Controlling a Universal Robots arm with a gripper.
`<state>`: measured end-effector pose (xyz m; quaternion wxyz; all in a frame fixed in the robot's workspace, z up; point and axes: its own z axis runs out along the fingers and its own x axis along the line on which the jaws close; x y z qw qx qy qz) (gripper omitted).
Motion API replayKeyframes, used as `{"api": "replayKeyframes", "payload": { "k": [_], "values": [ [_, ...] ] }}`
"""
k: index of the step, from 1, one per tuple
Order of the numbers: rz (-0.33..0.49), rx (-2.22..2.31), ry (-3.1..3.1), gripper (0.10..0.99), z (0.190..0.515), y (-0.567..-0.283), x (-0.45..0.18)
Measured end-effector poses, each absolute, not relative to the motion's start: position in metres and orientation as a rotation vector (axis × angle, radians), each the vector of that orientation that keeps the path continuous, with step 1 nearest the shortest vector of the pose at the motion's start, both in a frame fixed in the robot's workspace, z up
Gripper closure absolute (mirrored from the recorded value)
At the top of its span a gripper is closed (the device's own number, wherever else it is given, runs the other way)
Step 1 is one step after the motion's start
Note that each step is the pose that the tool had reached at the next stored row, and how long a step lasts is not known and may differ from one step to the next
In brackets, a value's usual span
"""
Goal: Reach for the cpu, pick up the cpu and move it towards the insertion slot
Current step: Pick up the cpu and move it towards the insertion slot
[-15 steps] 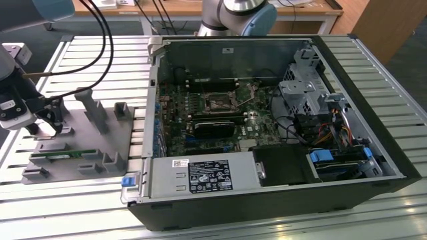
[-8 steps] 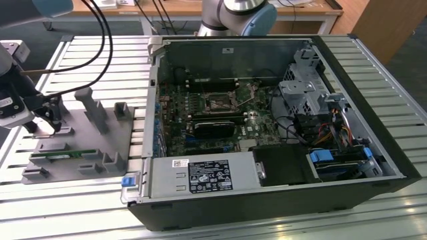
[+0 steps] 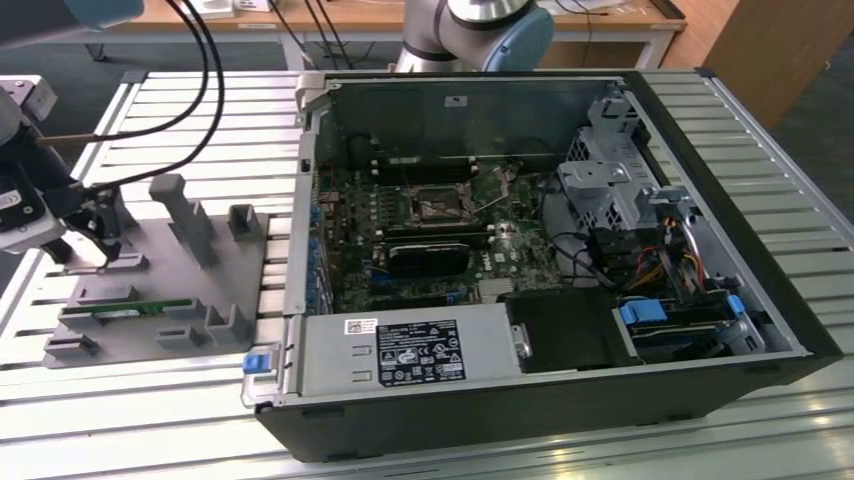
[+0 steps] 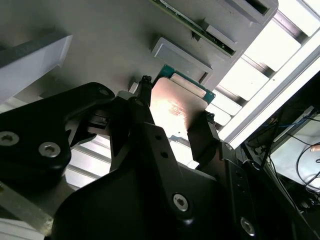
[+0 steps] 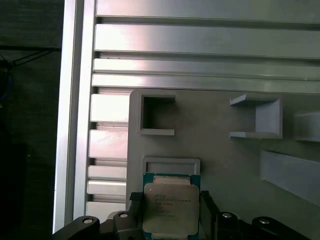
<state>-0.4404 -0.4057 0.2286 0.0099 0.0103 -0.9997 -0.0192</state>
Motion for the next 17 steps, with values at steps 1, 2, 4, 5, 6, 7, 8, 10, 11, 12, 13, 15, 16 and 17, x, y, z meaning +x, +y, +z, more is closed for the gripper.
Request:
{"api": "replayKeyframes", "payload": {
  "k": [1, 2, 4, 5, 6, 7, 8, 10, 11, 12, 13, 15, 16, 17],
  "values": [
    [-0.06, 0.032, -3.121, 0.545, 0.2289, -0.4056, -0.4404],
    [-0.06, 0.032, -3.121, 0.545, 0.2294, -0.4056, -0.4404],
    [-0.06, 0.032, -3.121, 0.545, 0.23, -0.4056, -0.4404],
    [-0.06, 0.032, -3.121, 0.545, 0.2304, -0.4056, -0.4404],
    [-0.06, 0.032, -3.121, 0.545, 0.2307, -0.4056, -0.4404],
    [-0.06, 0.032, -3.121, 0.545, 0.2311, -0.4056, -0.4404],
    [-0.06, 0.032, -3.121, 0.545, 0.2312, -0.4056, -0.4404],
    [-0.06, 0.032, -3.121, 0.545, 0.2318, -0.4055, -0.4404],
    [-0.06, 0.032, -3.121, 0.545, 0.232, -0.4055, -0.4404],
    [-0.06, 0.032, -3.121, 0.545, 0.2323, -0.4055, -0.4404],
    [-0.06, 0.032, -3.121, 0.545, 0.2327, -0.4055, -0.4404],
    [-0.06, 0.032, -3.121, 0.545, 0.2334, -0.4055, -0.4404],
    [-0.06, 0.032, -3.121, 0.545, 0.234, -0.4055, -0.4404],
    [-0.06, 0.032, -3.121, 0.545, 0.2346, -0.4054, -0.4404]
  ]
}}
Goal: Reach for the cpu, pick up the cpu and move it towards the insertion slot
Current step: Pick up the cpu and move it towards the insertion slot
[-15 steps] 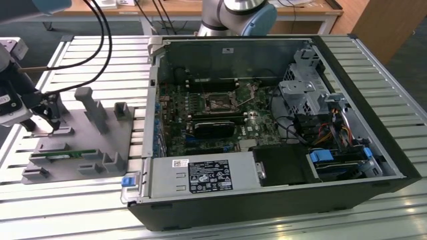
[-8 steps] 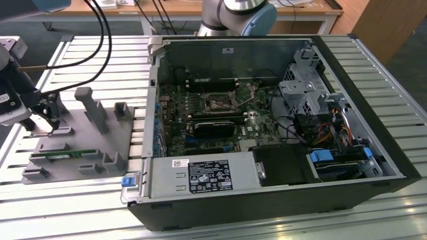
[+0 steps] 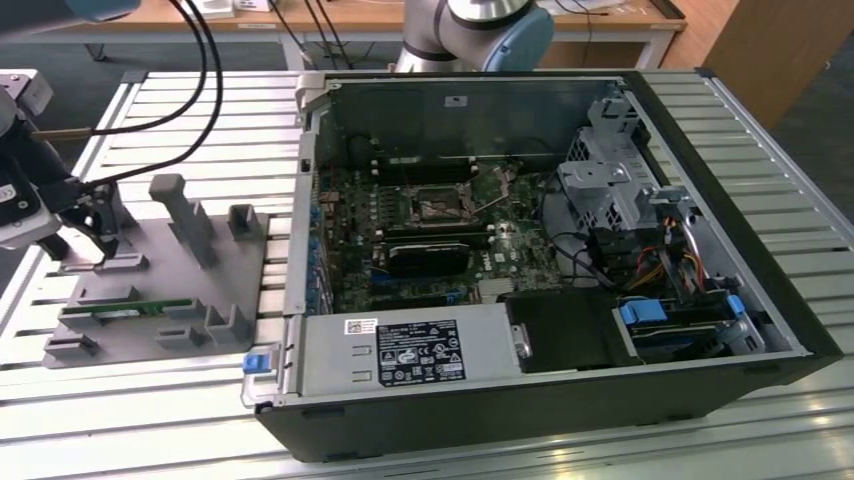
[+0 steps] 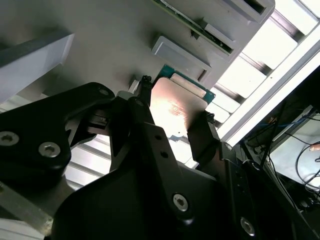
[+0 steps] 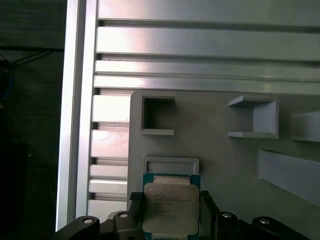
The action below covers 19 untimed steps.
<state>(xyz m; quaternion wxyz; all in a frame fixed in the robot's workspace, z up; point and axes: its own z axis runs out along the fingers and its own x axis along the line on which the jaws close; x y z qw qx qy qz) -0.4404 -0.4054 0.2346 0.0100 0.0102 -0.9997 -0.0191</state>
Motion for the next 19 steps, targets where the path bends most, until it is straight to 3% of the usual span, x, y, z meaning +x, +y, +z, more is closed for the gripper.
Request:
{"api": "replayKeyframes", "payload": {
  "k": [19],
  "values": [
    [-0.06, 0.032, -3.121, 0.545, 0.246, -0.405, -0.44]
  ]
}}
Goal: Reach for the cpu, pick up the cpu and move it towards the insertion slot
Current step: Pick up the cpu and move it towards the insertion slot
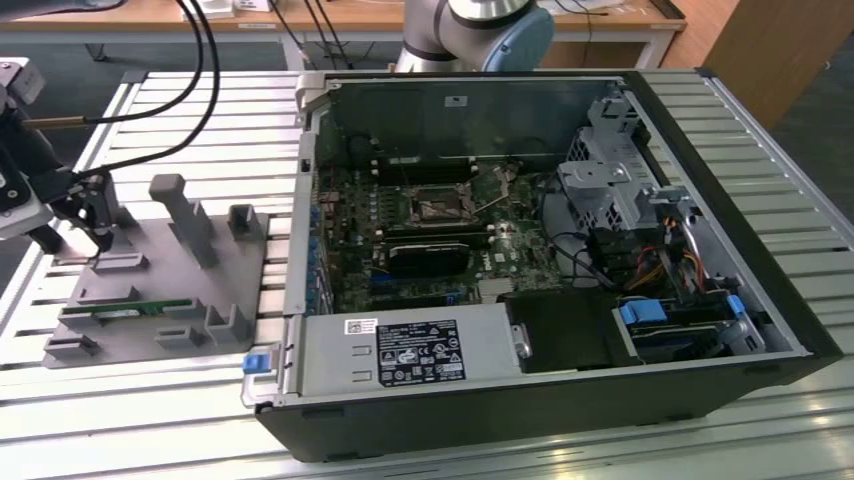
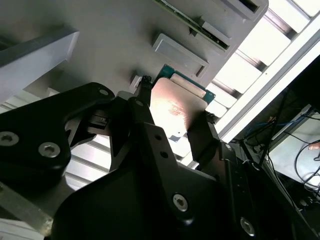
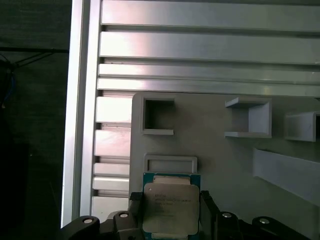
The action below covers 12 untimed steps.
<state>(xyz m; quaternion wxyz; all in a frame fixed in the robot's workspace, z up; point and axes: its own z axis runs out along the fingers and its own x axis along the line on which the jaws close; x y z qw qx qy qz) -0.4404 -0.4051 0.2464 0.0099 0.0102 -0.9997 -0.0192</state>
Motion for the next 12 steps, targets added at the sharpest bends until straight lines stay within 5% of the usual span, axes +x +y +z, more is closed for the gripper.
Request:
{"api": "replayKeyframes", "payload": {
  "k": [12],
  "values": [
    [-0.06, 0.032, -3.121, 0.545, 0.259, -0.404, -0.44]
  ]
}}
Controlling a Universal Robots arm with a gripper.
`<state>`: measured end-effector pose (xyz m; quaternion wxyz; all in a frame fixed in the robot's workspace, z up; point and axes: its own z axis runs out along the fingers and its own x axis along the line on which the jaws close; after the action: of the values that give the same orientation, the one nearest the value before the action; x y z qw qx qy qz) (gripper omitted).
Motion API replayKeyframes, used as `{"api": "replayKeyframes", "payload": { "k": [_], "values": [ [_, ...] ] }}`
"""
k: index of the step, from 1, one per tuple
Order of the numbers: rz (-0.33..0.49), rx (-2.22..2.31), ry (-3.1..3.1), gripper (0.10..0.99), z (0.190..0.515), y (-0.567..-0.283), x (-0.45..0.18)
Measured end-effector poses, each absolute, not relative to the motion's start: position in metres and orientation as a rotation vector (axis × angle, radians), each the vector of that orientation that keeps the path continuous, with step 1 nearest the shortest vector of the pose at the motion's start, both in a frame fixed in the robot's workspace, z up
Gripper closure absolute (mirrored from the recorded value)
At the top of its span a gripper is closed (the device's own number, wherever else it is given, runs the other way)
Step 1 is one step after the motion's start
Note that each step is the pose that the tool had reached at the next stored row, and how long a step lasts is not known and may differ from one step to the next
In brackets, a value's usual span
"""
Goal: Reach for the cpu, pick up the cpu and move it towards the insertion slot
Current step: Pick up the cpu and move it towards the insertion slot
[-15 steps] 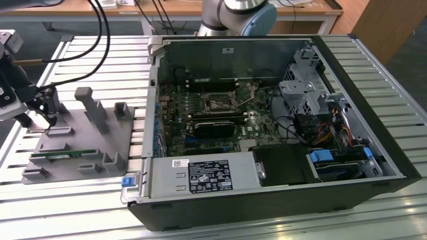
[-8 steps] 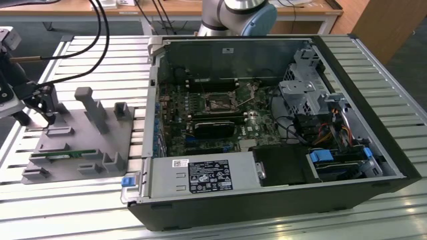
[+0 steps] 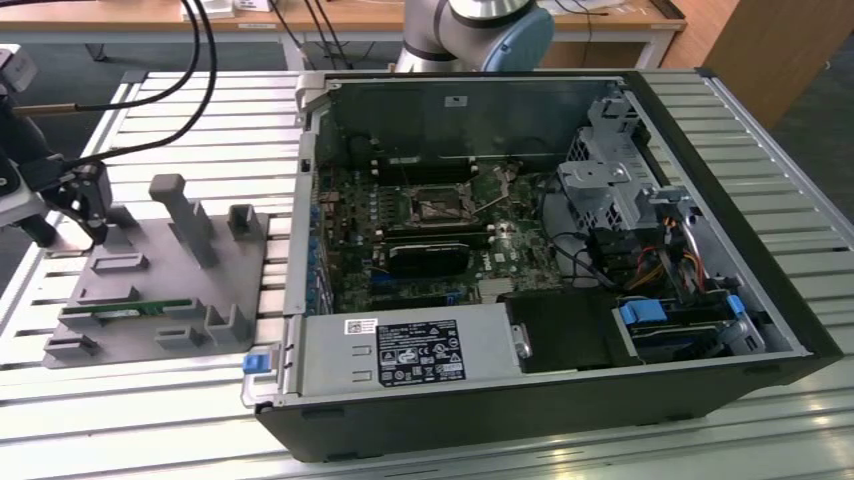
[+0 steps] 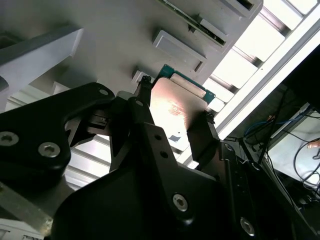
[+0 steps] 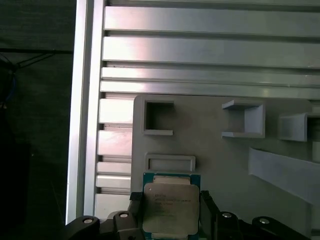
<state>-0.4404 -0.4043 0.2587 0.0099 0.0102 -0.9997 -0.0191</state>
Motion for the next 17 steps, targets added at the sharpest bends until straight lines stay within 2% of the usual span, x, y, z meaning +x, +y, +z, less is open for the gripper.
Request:
{"api": "replayKeyframes", "payload": {
  "k": [17],
  "values": [
    [-0.06, 0.032, -3.121, 0.545, 0.2691, -0.4022, -0.4404]
  ]
}}
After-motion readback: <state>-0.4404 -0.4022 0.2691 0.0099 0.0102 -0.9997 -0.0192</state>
